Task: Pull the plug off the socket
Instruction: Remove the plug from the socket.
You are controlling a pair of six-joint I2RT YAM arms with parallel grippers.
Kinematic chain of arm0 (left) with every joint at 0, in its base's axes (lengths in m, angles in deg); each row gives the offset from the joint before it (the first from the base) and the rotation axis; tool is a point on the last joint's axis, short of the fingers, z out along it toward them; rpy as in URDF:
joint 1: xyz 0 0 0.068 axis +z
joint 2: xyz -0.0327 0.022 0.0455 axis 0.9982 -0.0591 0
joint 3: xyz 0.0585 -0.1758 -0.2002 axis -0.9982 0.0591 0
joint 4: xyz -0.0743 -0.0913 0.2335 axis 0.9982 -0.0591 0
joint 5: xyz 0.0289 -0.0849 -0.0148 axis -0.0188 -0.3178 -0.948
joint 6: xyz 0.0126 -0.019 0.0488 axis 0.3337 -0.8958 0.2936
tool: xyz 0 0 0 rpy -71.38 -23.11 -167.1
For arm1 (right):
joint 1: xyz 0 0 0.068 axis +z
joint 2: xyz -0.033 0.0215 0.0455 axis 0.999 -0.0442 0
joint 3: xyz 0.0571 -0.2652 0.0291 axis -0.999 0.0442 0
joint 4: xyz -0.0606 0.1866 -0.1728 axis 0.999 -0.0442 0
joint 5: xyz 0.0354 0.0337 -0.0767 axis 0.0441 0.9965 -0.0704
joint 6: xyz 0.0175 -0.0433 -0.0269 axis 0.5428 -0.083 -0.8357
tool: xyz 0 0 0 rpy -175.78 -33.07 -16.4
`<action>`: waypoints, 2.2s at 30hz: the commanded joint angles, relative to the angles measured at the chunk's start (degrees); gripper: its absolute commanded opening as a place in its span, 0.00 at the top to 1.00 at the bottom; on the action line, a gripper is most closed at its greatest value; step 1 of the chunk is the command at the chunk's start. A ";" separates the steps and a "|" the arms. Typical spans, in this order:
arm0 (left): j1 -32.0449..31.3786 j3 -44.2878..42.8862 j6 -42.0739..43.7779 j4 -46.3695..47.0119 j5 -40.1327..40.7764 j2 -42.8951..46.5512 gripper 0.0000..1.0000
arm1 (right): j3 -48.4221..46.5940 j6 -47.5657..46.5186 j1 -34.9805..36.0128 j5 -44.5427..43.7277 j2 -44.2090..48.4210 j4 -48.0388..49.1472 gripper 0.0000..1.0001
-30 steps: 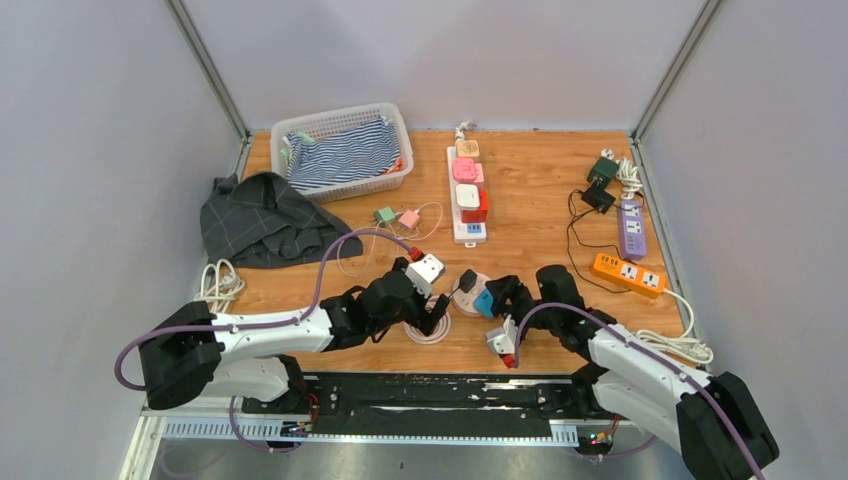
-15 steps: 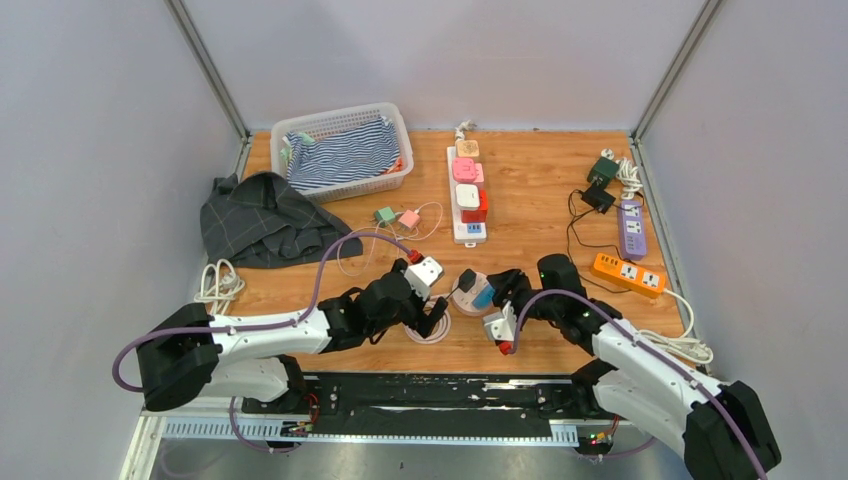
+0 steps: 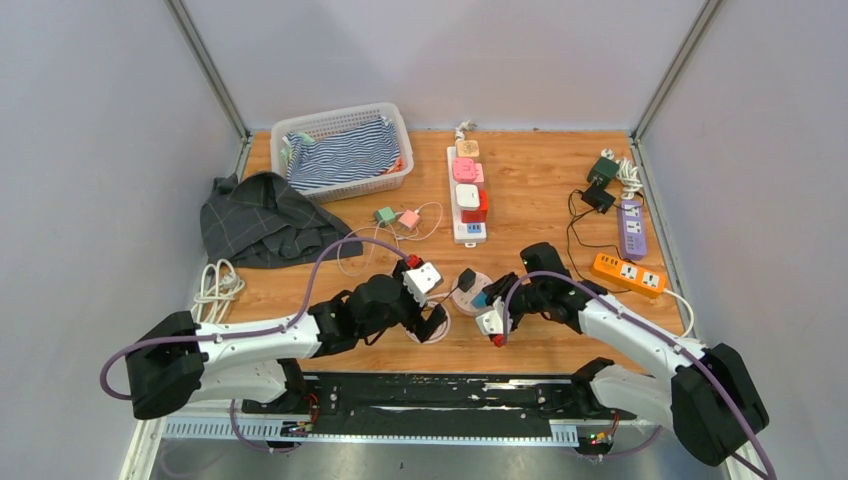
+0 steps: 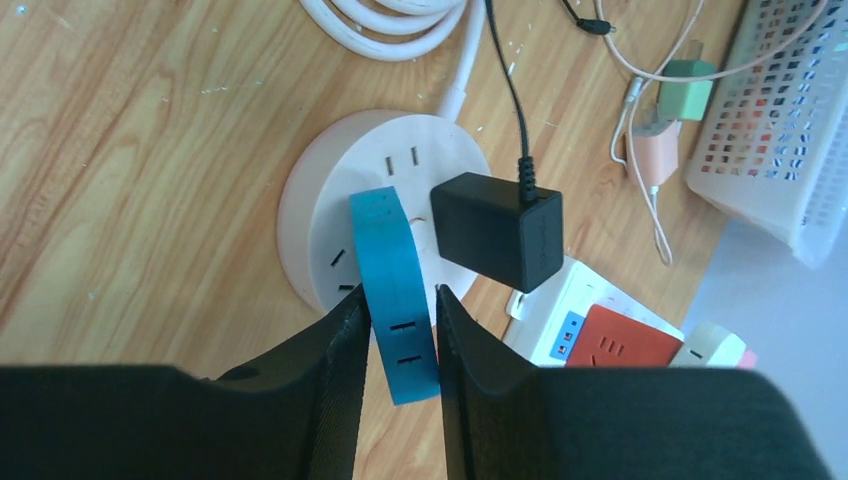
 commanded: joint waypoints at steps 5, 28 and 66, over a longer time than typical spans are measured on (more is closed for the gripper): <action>0.19 4.13 2.47 6.60 -7.05 2.74 0.05 | -3.46 -0.64 1.49 1.02 -2.33 -7.96 0.81; -2.23 13.06 2.25 36.87 -9.68 -2.22 0.05 | -11.73 8.30 1.67 4.99 -7.66 -28.09 0.94; -0.64 3.96 2.05 55.87 -5.07 -36.11 0.28 | -12.79 14.35 0.68 -2.81 -12.07 -30.75 1.00</action>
